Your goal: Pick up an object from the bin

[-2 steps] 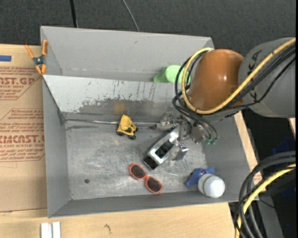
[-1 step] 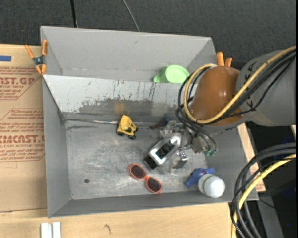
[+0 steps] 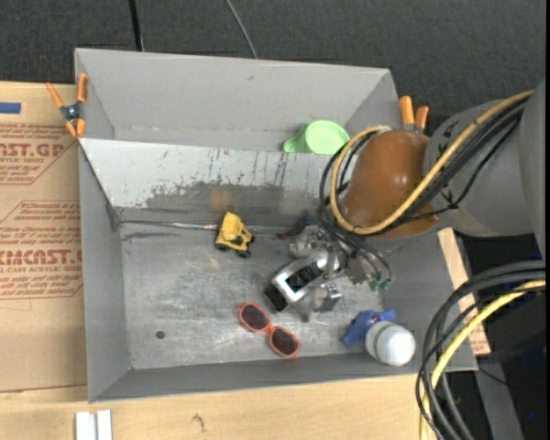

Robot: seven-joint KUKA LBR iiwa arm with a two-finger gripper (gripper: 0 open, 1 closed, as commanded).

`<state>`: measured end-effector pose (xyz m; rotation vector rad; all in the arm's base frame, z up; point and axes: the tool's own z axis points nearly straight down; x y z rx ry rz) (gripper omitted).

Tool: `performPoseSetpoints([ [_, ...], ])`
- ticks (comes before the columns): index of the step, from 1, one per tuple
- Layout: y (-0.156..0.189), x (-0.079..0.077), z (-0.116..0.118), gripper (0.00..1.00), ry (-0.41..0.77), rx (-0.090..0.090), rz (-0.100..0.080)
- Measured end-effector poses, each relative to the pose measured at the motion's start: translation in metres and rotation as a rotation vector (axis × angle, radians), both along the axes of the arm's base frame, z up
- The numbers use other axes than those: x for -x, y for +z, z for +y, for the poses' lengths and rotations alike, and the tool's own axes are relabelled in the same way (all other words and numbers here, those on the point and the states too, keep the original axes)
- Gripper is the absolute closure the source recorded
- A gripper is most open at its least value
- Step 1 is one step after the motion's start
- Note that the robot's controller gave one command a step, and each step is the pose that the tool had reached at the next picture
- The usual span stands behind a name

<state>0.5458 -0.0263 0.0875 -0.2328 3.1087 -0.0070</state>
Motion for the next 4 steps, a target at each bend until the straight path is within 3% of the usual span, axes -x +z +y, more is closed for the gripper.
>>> performPoseSetpoints([
  [1,-0.007,0.000,0.010,0.00,0.206,0.002,0.007],
  [2,-0.008,0.008,0.019,1.00,0.185,0.002,0.009],
  [3,-0.009,0.009,0.020,0.00,0.186,0.001,0.016],
  [4,-0.009,0.009,0.021,1.00,0.187,-0.001,0.014],
])
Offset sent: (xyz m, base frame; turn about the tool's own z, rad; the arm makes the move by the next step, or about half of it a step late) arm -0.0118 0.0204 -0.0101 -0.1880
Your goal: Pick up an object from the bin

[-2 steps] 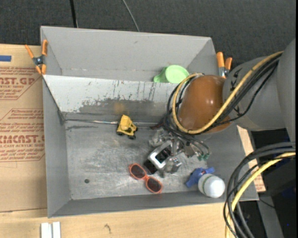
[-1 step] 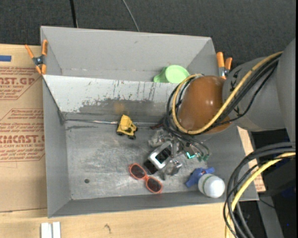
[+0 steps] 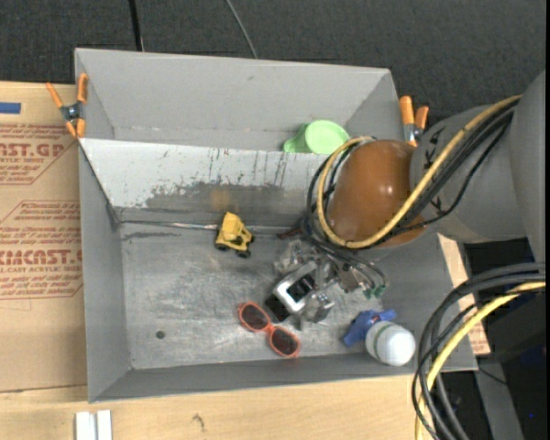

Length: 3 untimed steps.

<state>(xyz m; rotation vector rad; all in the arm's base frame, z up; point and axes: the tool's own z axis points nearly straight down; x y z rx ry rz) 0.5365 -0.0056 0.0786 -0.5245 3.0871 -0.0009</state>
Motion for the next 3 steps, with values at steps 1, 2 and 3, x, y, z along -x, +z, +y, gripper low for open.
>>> performPoseSetpoints([
  [1,0.000,0.000,0.000,1.00,0.000,0.000,0.000],
  [2,0.032,0.005,0.000,1.00,0.015,0.001,0.018],
  [3,0.050,0.005,0.006,1.00,0.029,0.001,0.011],
])
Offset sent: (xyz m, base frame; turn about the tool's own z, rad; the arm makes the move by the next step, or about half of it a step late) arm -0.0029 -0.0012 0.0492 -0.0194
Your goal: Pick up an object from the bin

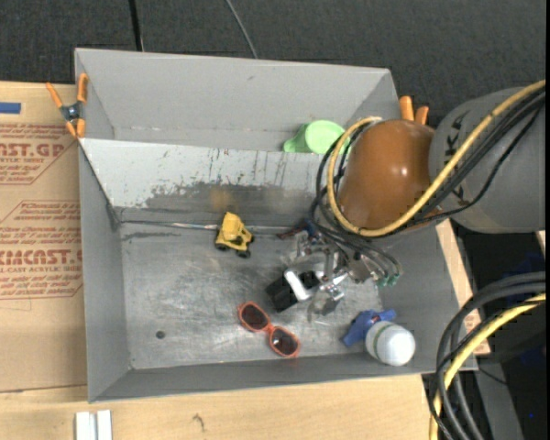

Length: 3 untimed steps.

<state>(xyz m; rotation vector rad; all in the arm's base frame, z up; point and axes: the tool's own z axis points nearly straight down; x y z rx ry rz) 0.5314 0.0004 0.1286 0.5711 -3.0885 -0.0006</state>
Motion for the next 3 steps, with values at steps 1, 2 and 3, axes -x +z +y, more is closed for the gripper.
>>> performPoseSetpoints([
  [1,0.000,0.007,0.002,1.00,-0.004,-0.001,0.007],
  [2,0.040,0.005,0.001,1.00,0.019,0.000,0.009],
  [3,0.052,0.004,0.001,1.00,0.025,0.000,0.005],
])
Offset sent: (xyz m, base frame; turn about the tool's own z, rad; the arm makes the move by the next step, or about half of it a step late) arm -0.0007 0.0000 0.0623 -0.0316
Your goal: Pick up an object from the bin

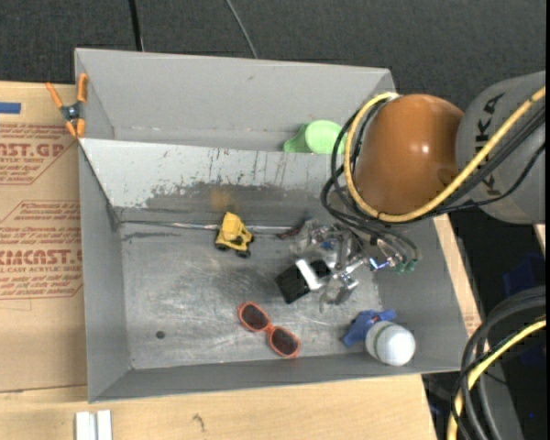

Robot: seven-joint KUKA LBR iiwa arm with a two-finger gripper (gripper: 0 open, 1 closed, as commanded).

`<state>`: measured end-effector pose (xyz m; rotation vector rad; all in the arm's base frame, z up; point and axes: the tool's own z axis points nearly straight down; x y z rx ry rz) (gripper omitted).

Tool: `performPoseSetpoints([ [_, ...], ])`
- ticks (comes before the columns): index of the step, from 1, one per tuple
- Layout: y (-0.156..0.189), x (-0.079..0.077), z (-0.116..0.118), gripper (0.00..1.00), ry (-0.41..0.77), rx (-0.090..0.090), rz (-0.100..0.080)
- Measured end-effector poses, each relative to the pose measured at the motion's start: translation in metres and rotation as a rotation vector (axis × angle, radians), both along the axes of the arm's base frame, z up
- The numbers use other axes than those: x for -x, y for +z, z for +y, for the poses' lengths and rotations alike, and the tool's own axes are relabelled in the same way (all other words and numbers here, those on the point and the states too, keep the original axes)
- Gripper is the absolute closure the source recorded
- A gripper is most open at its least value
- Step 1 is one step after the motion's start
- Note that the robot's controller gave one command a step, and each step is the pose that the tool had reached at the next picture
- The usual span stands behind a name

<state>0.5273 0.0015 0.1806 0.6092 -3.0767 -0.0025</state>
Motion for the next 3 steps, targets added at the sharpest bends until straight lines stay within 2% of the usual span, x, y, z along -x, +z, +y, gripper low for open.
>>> performPoseSetpoints([
  [1,-0.020,0.008,-0.003,1.00,0.056,0.000,-0.012],
  [2,-0.006,0.014,0.002,1.00,0.339,-0.005,0.014],
  [3,0.066,0.011,-0.002,1.00,0.308,-0.003,0.003],
])
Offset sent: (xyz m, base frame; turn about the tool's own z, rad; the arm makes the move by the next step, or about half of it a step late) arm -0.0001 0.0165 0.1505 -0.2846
